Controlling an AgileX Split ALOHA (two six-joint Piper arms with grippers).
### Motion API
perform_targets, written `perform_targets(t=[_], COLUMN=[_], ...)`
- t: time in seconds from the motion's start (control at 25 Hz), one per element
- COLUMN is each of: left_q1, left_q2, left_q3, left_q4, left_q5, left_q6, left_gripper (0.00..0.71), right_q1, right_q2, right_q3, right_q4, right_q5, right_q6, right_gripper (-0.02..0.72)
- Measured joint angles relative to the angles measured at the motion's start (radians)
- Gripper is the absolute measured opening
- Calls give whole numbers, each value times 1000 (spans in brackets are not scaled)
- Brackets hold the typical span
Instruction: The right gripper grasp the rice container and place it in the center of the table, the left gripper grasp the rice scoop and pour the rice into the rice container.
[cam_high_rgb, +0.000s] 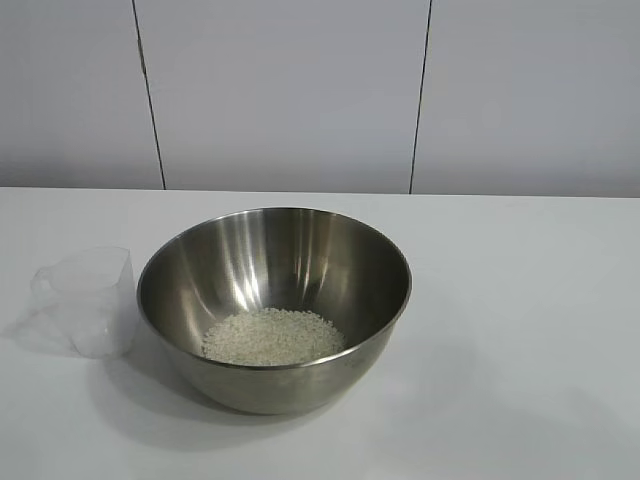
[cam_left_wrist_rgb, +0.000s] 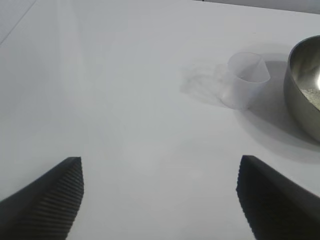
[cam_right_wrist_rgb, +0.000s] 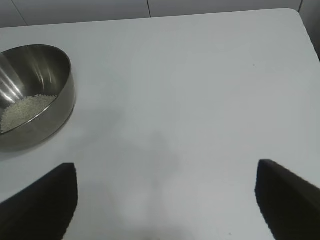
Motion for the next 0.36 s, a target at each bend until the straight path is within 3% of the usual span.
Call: perform_targets(t=[0.16, 0.36], left_q1=[-53, -57], left_q2=[0, 0], left_q3=[0, 0], left_q4=[1, 1], left_q5=[0, 0], left_q6=[0, 0], left_gripper=[605, 605], right_q1=[0, 0], right_q2=[0, 0], right_q3=[0, 0], right_q4=[0, 0], right_q5=[0, 0], right_q6=[0, 0], right_gripper=[661, 661])
